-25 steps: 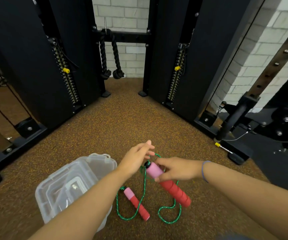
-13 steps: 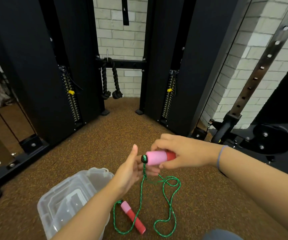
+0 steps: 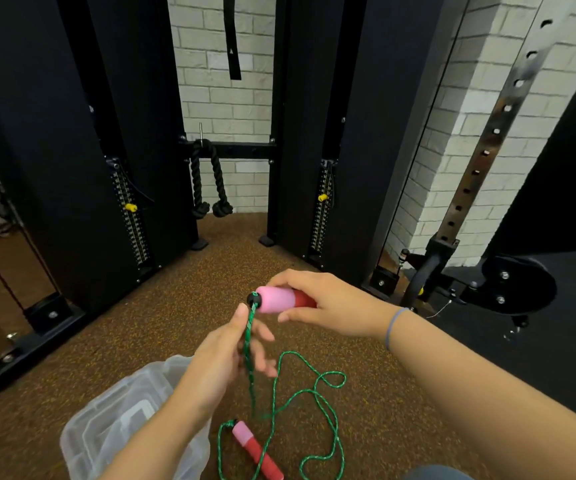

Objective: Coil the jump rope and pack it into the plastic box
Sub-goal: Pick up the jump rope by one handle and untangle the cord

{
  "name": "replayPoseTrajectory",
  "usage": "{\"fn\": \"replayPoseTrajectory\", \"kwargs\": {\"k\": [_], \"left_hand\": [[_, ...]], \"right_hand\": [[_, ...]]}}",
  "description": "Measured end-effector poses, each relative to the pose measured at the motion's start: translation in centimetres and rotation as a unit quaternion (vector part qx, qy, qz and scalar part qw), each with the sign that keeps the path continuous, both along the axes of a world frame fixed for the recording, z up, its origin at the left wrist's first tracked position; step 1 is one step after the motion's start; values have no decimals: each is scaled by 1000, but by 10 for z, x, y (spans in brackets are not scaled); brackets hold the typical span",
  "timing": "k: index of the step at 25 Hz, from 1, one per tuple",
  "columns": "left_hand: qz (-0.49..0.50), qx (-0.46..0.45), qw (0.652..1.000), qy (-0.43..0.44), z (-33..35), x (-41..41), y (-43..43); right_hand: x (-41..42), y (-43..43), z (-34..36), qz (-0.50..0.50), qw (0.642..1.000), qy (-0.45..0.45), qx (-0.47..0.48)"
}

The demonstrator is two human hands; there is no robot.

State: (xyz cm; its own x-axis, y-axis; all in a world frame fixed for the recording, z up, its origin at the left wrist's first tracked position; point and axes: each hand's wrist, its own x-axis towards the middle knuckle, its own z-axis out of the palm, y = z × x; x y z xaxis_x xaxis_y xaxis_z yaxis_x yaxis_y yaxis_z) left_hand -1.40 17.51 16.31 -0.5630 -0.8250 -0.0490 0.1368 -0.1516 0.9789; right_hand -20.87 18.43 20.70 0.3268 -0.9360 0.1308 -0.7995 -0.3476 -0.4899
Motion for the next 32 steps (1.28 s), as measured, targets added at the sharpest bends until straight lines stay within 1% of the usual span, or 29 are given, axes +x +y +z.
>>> {"fn": "replayPoseTrajectory", "kwargs": {"k": [6,11,17,21,23,25,27,29,30,32], "left_hand": [[36,65,989,129,14,4,-3],[41,140,963,224,17,10,-13],[50,163,953,249,15,16,-26],[32,149,954,259,12,16,-31],[23,131,960,245,11,15,-33],[14,117,967,227,10,13,-33],[4,122,964,235,8,12,-34],[-16,143,957,252,8,14,-37],[-50,152,952,262,8,16,-39],[-168,148,937,268,9,21,-41]], "right_hand": [[17,6,-27,-57,992,-108,-20],[39,15,-51,-73,980,-187,5],[51,20,-73,-86,974,-208,31],[58,22,-93,-110,963,-240,53],[61,25,-102,-121,950,-277,72],[68,28,-111,-117,927,-340,111],[76,31,-115,-109,904,-388,143],[80,30,-116,-96,887,-427,148],[81,29,-115,-89,876,-450,146],[79,26,-111,-84,847,-507,135]]}}
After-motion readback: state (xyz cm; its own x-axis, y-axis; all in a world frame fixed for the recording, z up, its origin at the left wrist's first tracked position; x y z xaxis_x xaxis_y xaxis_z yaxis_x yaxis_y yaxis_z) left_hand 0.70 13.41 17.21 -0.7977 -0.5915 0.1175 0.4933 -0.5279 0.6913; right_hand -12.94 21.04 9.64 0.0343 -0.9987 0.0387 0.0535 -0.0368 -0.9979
